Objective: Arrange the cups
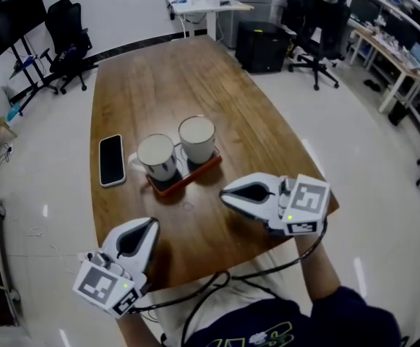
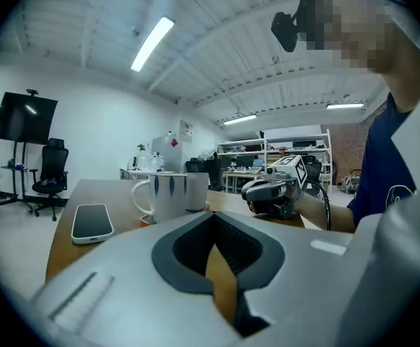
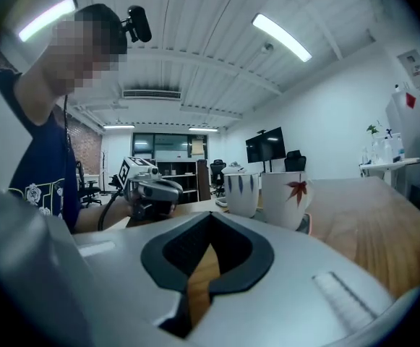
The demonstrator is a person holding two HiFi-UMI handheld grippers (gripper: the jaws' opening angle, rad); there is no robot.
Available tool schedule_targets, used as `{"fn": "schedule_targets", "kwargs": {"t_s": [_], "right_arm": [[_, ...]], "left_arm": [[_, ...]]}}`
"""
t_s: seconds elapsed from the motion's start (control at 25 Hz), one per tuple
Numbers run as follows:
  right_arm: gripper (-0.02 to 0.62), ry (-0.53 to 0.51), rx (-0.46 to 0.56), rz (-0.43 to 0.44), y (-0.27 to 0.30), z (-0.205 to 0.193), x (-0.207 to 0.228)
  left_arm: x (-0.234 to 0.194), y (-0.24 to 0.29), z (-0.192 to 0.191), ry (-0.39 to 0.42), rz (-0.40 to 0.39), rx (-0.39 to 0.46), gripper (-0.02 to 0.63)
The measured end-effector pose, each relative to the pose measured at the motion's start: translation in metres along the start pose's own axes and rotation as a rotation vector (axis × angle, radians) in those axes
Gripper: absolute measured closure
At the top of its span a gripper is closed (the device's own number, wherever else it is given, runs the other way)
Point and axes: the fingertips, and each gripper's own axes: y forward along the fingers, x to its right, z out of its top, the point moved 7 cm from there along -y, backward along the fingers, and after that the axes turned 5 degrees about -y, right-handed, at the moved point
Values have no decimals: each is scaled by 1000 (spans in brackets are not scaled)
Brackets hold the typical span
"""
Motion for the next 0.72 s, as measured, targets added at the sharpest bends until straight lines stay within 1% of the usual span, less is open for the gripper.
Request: {"fn": "schedule_targets", "kwargs": {"t_s": [0.2,0.72], "right_arm": [[588,-2,20,-40,-1,3,3],[588,14,15,-37,-1,1,3]], "left_arm": [[0,1,3,6,-2,-1,603],[0,2,0,1,0,0,603]]}}
